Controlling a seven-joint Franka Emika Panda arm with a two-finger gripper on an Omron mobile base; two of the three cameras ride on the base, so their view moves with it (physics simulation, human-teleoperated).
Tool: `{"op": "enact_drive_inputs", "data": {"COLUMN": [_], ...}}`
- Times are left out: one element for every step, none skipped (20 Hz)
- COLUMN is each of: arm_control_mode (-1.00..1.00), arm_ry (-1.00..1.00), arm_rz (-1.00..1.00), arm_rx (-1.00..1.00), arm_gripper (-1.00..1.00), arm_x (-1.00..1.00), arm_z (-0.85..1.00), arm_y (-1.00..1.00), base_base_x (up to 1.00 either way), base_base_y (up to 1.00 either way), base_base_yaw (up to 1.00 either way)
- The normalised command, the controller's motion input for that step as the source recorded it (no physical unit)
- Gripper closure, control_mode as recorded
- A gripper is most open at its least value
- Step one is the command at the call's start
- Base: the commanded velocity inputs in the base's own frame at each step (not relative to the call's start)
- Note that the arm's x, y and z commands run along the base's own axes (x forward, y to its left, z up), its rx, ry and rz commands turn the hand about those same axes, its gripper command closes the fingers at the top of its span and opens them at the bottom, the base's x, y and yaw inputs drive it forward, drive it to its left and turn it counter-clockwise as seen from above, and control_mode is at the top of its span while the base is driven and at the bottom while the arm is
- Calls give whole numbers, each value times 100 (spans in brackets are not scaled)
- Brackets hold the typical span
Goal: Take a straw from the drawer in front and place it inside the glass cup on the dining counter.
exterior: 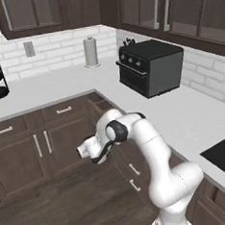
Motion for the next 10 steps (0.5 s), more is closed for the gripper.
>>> {"op": "enact_drive_inputs", "data": {"arm_control_mode": [-100, -100, -100, -100, -100, -100, -100, -100, -100, -100], "arm_ry": [0, 0, 0, 0, 0, 0, 1, 2, 2, 2], "arm_rz": [5, 5, 5, 5, 5, 4, 4, 4, 3, 2], "arm_rx": [0, 0, 0, 0, 0, 0, 0, 0, 0, 0], "arm_gripper": [100, 100, 100, 100, 100, 100, 100, 100, 100, 100], "arm_x": [-51, -52, -52, -51, -50, -48, -47, -46, -48, -48], "arm_z": [8, 9, 10, 11, 11, 15, 15, 18, 16, 16], "arm_y": [100, 100, 100, 100, 100, 100, 100, 100, 100, 100], "base_base_x": [0, 0, 0, 0, 0, 0, 0, 0, 0, 0], "base_base_y": [0, 0, 0, 0, 0, 0, 0, 0, 0, 0], "base_base_yaw": [0, 0, 0, 0, 0, 0, 0, 0, 0, 0]}}
